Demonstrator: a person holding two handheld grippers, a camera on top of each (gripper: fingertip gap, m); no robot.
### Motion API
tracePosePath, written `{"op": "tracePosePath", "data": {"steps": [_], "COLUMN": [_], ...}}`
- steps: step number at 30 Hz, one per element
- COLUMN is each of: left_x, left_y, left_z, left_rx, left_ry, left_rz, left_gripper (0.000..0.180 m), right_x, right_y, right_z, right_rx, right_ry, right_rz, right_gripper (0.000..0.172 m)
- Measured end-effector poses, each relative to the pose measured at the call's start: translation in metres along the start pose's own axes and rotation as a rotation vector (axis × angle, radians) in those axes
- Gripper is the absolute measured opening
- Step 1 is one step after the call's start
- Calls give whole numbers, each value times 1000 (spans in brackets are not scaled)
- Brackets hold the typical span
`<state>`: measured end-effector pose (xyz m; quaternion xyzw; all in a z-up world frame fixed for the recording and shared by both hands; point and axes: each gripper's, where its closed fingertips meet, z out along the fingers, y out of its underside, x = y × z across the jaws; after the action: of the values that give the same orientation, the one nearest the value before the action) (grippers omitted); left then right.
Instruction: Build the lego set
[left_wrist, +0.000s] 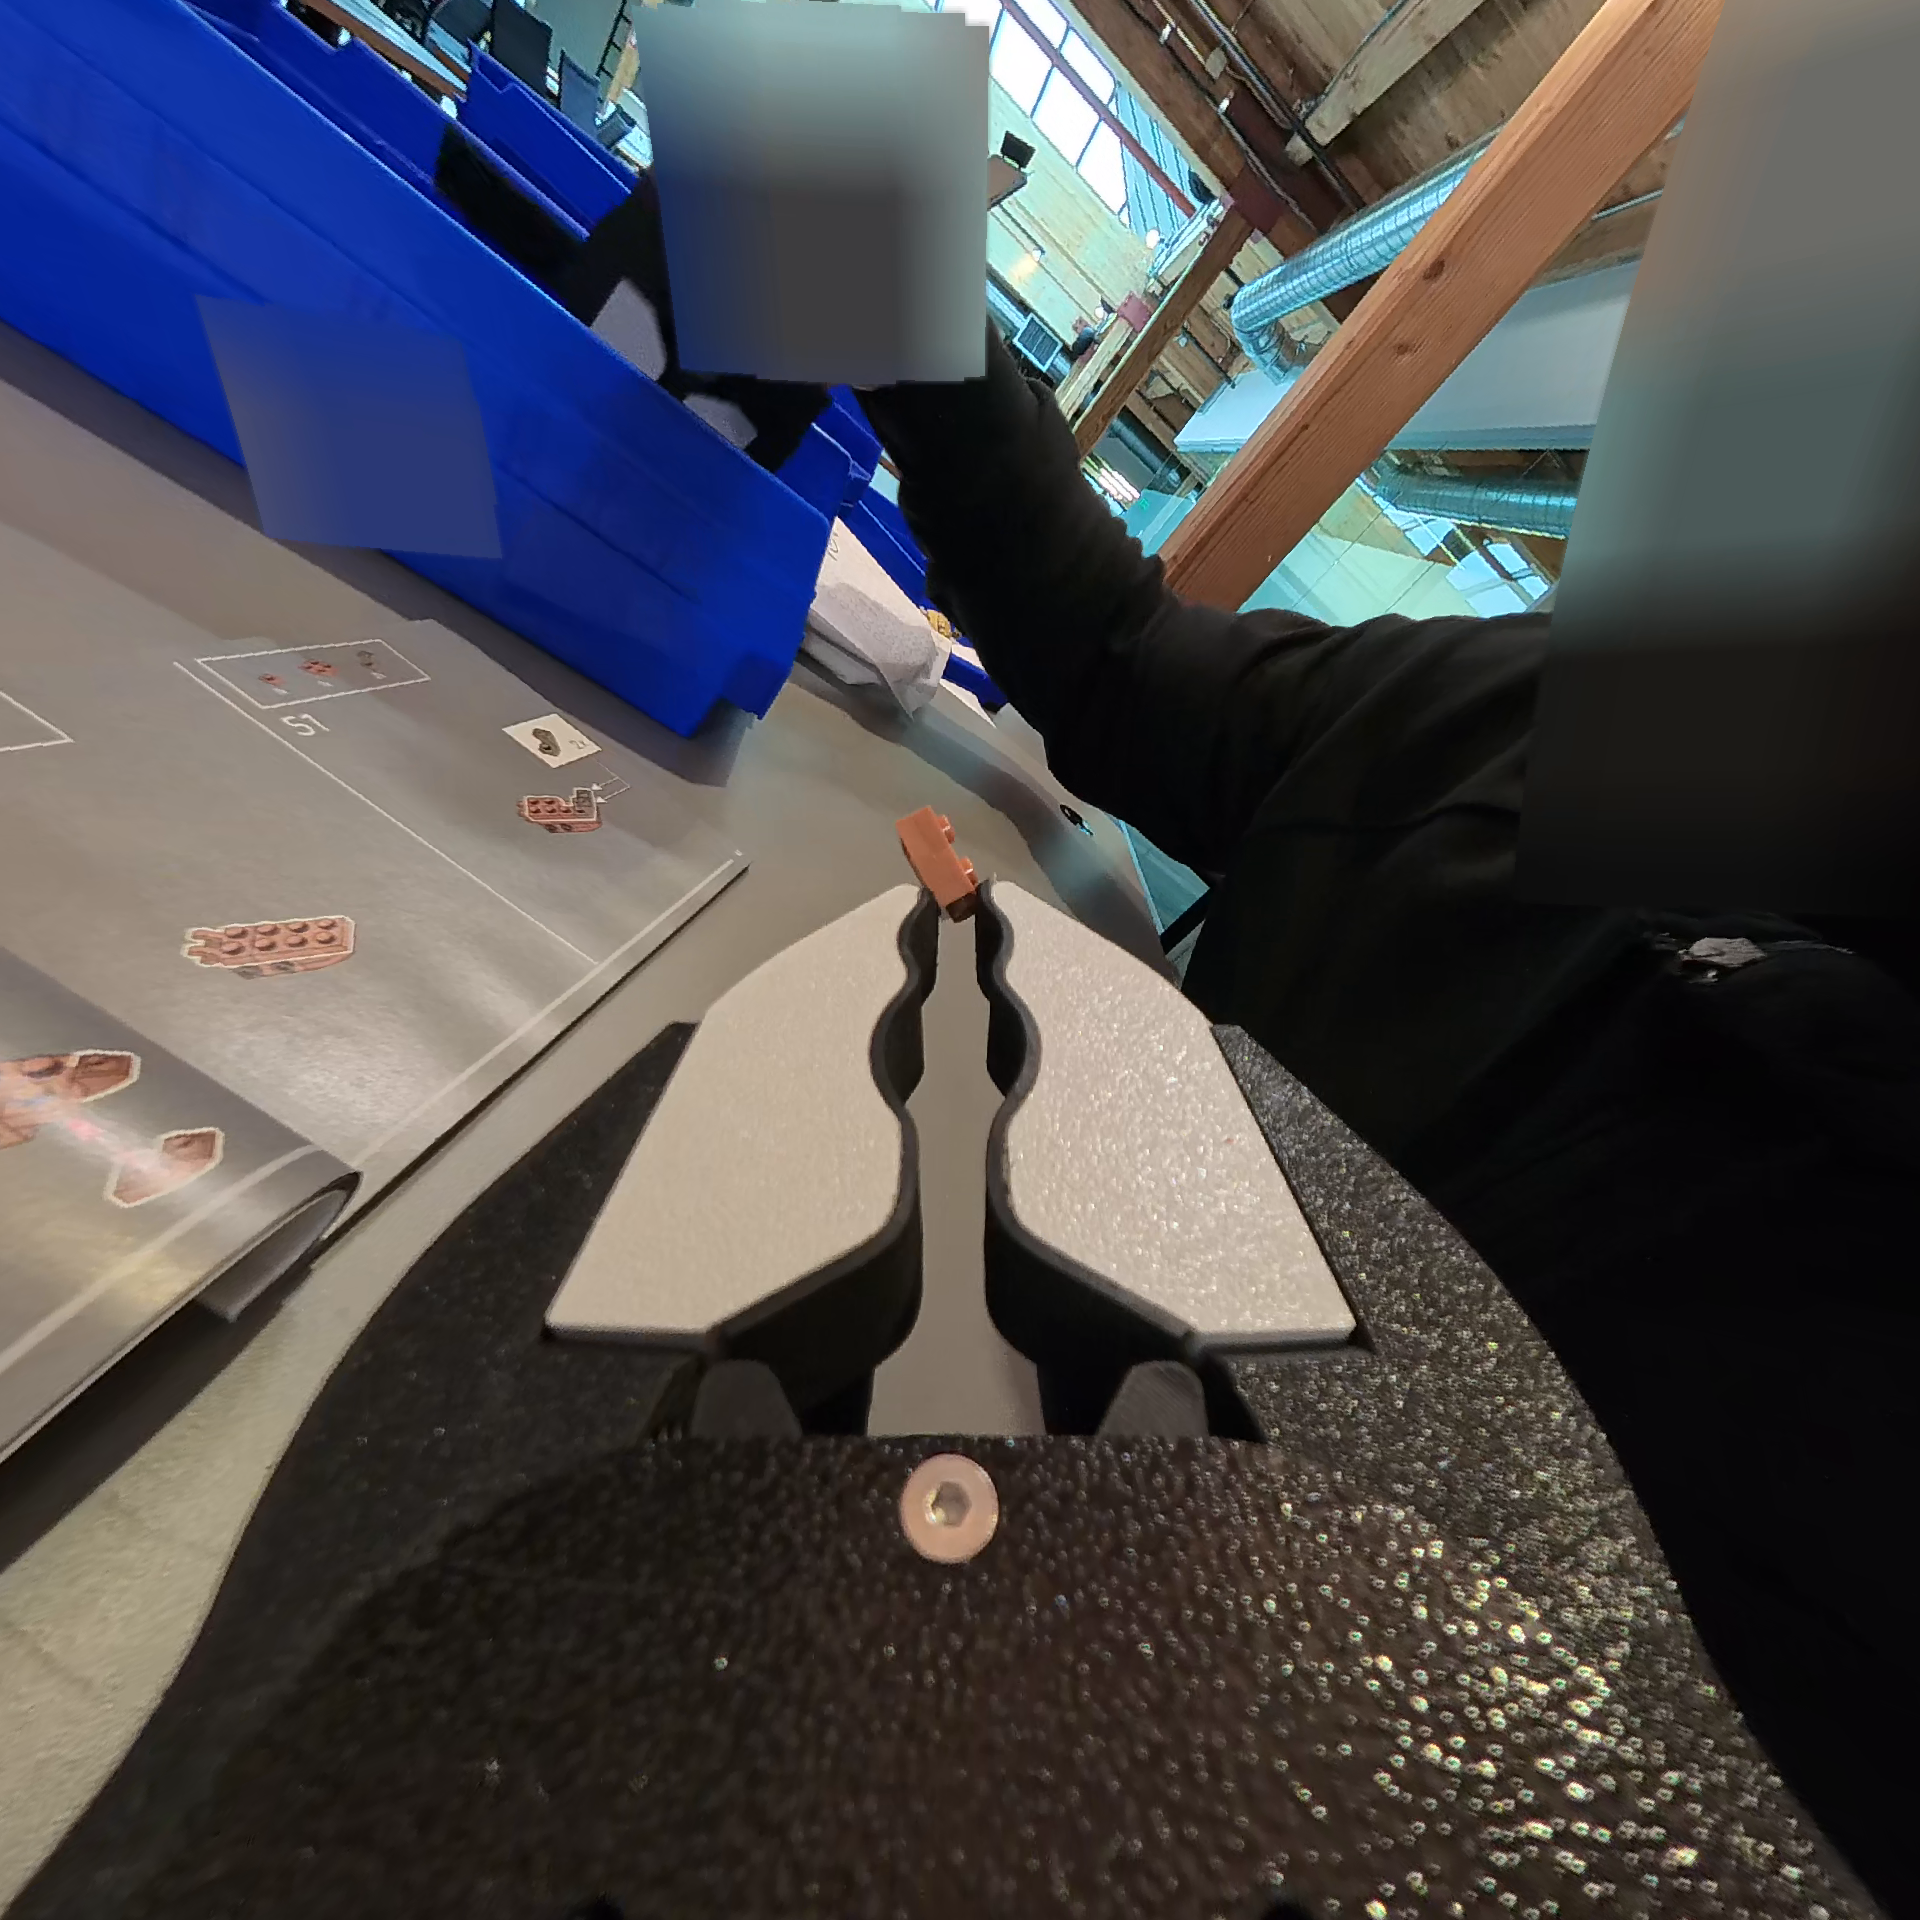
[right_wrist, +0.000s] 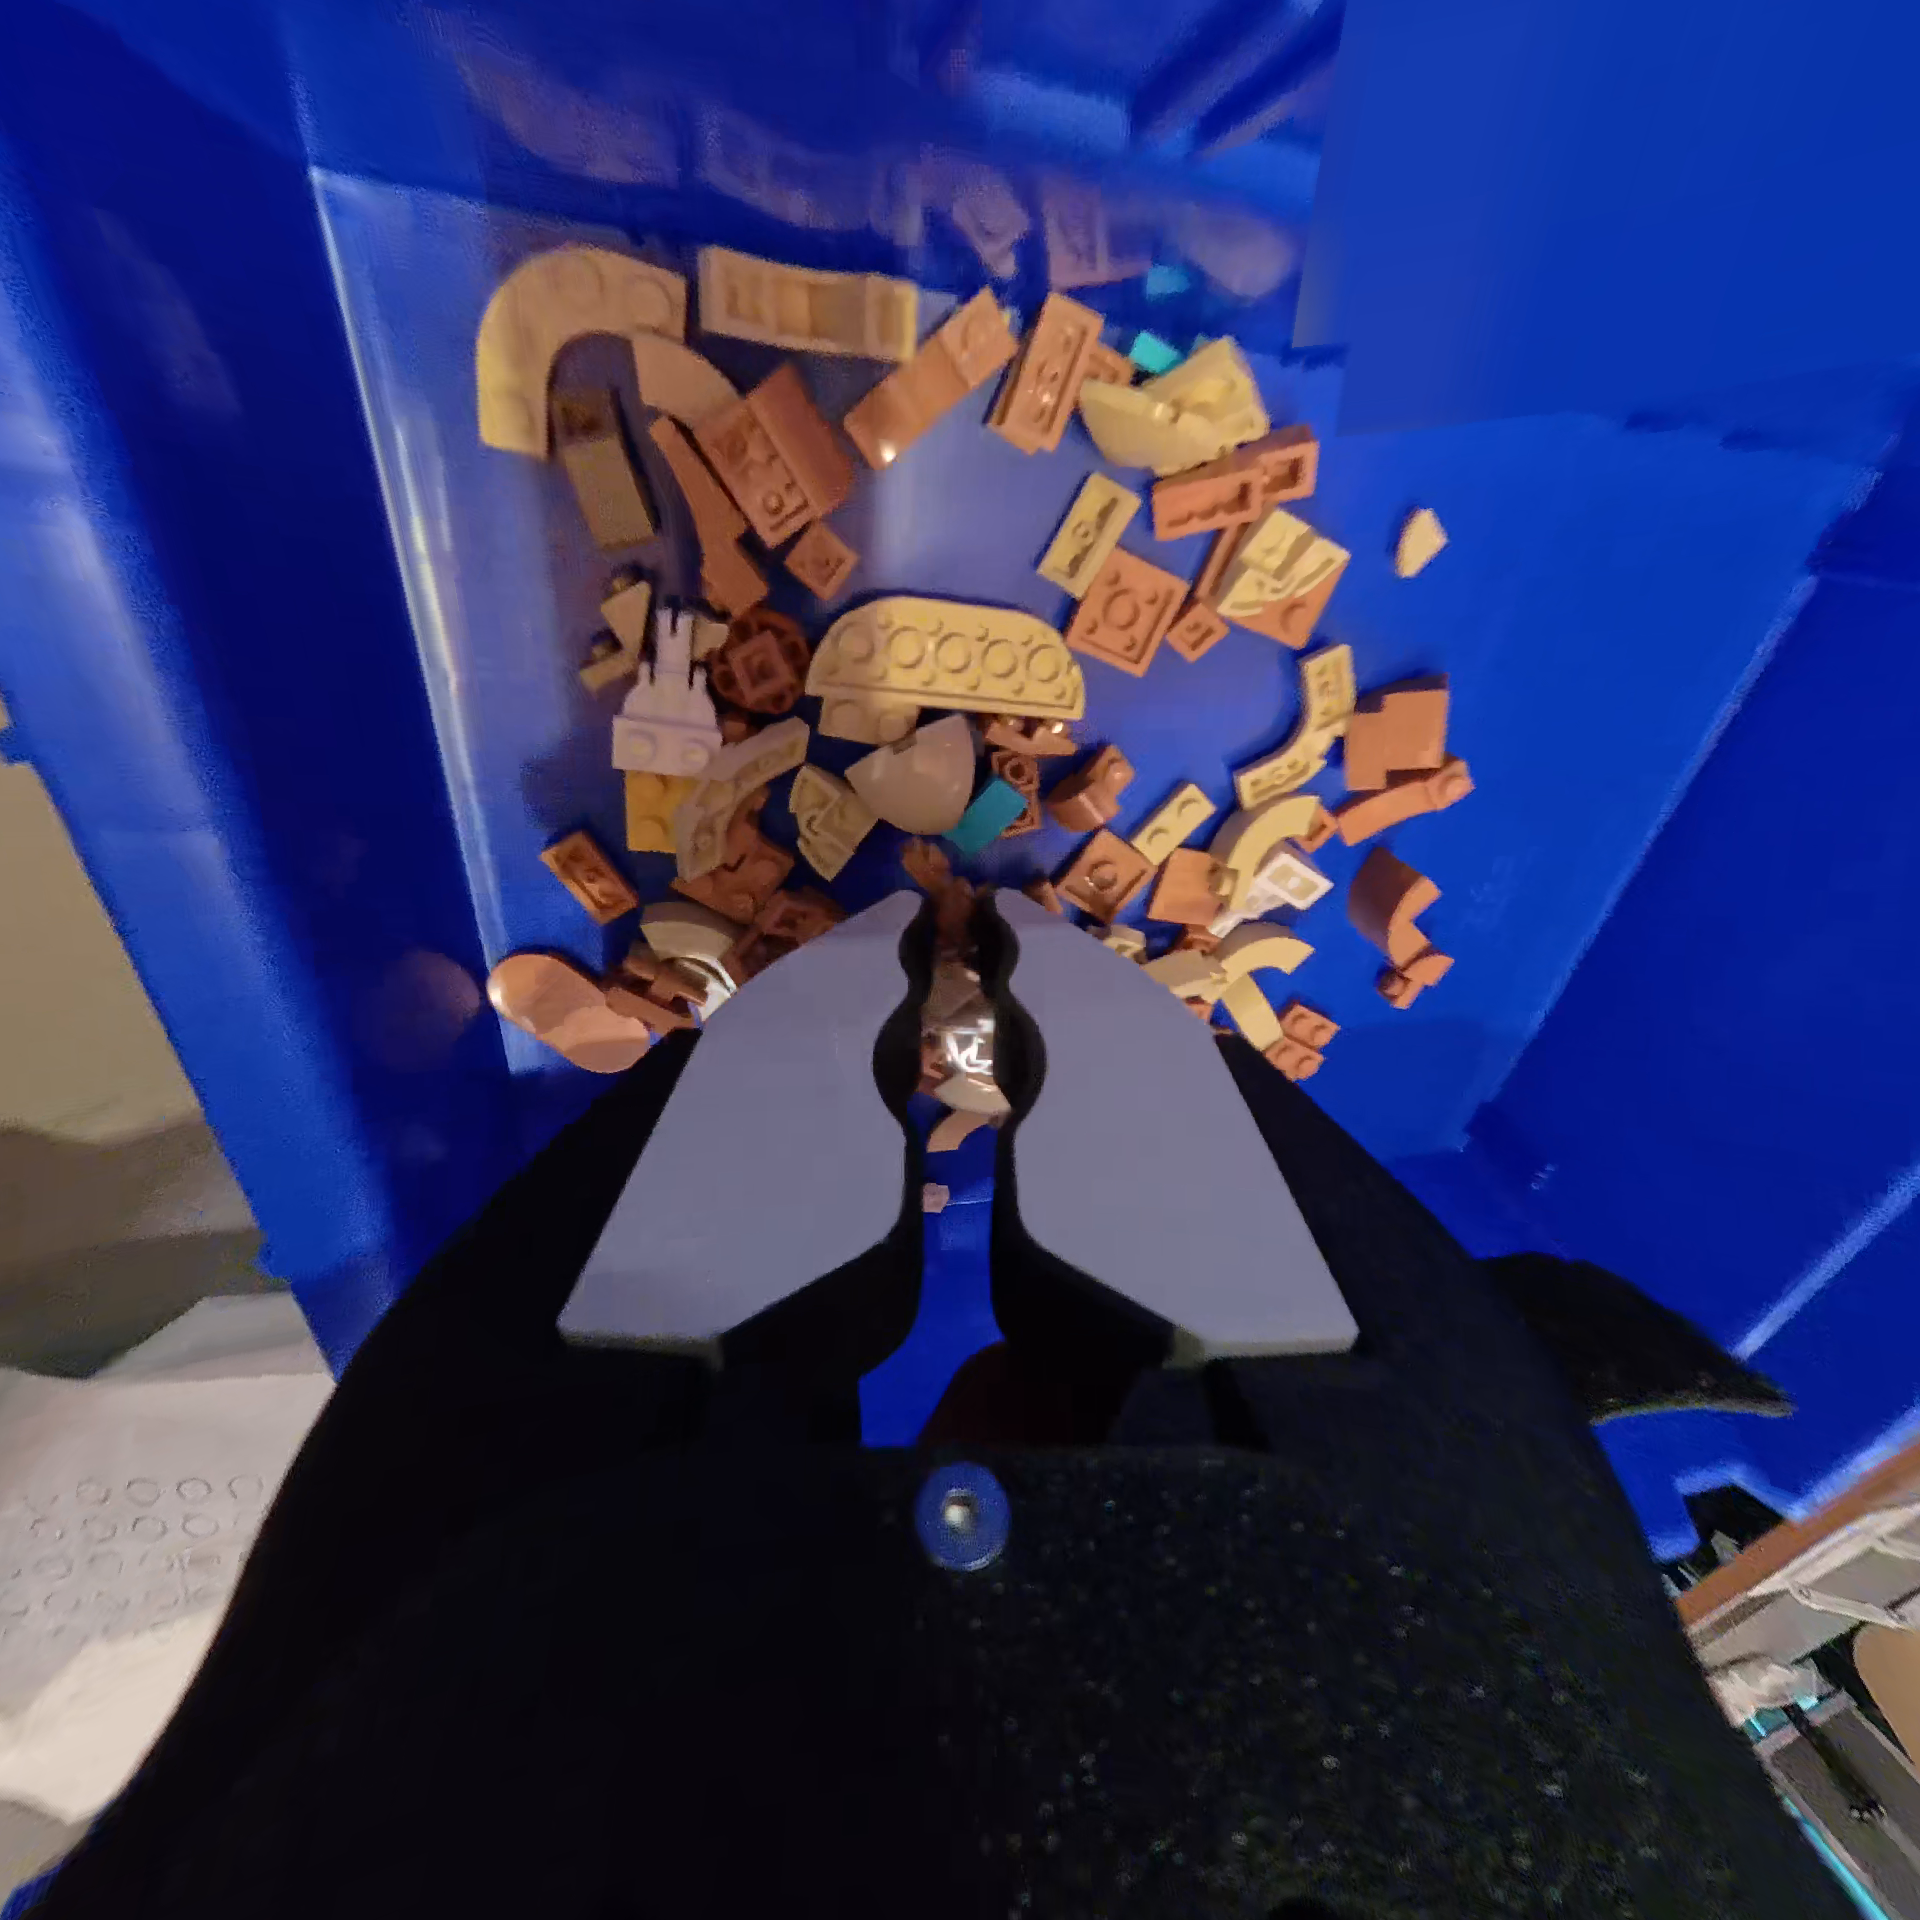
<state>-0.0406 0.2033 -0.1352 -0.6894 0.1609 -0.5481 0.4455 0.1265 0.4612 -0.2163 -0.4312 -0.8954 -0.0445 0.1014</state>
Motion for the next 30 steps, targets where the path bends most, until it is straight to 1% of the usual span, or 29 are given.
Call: {"op": "tracePosePath", "data": {"steps": [4, 7, 10, 14, 18, 21, 23, 27, 30], "left_x": [1, 2, 3, 8, 16, 21, 25, 29, 31], "left_y": [3, 5, 5, 0, -5, -4, -3, 2, 4], "left_z": [1, 2, 2, 1, 0, 2, 3, 7, 8], "left_rx": [-15, -27, -24, 23, 98, 110, 109, 84, 68], "left_ry": [-3, -11, -16, 28, 108, 132, 147, 171, 173], "left_rz": [12, 26, 31, -25, -153, -182, -187, -177, -160], "left_gripper": [6, 6, 6, 6, 6, 6, 6, 6, 6], "right_x": [6, 9, 9, -6, -34, -52, -61, -70, -76], "right_y": [-10, -27, -53, -100, -162, -203, -225, -252, -261], "right_z": [-24, -51, -84, -119, -142, -147, -144, -133, -124], "right_rx": [95, 197, 320, 435, 638, 767, 827, 922, 932], "right_ry": [186, 390, 614, 803, 845, 876, 901, 933, 966], "right_rz": [41, 64, 87, 73, 70, 66, 48, 55, 29], "right_gripper": [8, 8, 8, 7, 7, 7, 7, 7, 7]}}
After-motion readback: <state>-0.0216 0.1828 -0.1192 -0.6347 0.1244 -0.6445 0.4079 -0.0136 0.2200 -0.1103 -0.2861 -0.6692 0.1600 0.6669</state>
